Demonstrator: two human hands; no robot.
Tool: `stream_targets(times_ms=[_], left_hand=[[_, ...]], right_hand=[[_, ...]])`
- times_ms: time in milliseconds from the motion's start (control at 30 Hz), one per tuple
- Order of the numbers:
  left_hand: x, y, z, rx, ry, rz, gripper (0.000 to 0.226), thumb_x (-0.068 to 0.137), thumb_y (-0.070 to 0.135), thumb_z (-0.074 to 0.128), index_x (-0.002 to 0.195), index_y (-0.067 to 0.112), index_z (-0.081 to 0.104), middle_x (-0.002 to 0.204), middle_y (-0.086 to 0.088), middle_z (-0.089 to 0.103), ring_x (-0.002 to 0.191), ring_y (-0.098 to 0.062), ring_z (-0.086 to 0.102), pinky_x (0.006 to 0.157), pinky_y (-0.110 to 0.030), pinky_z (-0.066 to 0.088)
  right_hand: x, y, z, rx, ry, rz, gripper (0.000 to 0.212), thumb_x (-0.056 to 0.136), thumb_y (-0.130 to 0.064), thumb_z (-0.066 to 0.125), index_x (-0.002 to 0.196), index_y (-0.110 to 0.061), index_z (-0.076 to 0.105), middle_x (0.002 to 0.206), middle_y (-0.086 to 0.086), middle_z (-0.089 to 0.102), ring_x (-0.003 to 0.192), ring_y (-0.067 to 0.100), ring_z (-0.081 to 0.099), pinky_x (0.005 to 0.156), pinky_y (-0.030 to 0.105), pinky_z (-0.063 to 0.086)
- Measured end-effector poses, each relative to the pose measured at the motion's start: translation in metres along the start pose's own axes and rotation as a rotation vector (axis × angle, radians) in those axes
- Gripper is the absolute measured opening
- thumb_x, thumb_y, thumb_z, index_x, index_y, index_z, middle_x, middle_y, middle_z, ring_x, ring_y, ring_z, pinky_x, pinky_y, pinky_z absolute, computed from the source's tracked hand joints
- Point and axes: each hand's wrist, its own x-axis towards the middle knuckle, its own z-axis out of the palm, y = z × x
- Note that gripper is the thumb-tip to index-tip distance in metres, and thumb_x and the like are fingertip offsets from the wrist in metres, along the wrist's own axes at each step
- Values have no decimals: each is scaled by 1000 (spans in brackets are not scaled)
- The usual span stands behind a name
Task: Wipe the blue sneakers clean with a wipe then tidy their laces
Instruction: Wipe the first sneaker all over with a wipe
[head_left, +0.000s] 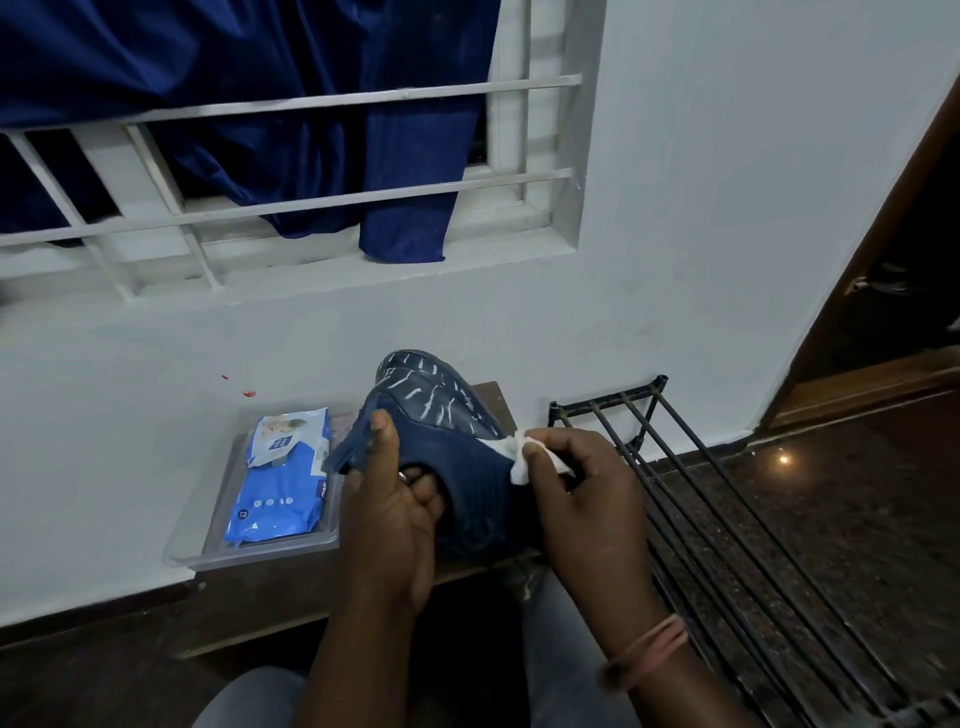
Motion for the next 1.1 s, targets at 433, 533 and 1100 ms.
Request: stream_targets(times_ms=[433,533,1100], left_hand=[[16,8,-27,182,260,75,54,92,66,59,107,17,74,104,-6,79,99,-28,74,93,-55,58],[15,4,-22,206,264,75,62,80,74,61,106,19,74,105,-3,78,100,-26,74,94,-55,57],[8,4,-13,210,272,41,51,95,60,59,108,12,73,102,-8,79,97,-28,76,91,-56,59]], right_hand=[[-15,-6,21,-114,-103,-182,19,90,-6,70,100,-22,72,99,-9,64,96,0,59,83,16,47],[-21,-6,25,-209,-201,-278,20,94,-12,66,109,-24,70,106,-7,60,98,4,59,84,20,50],[4,-22,19,-220,-133,-356,18,92,-10,69,105,-21,75,101,-6,63,87,2,59,76,8,44]])
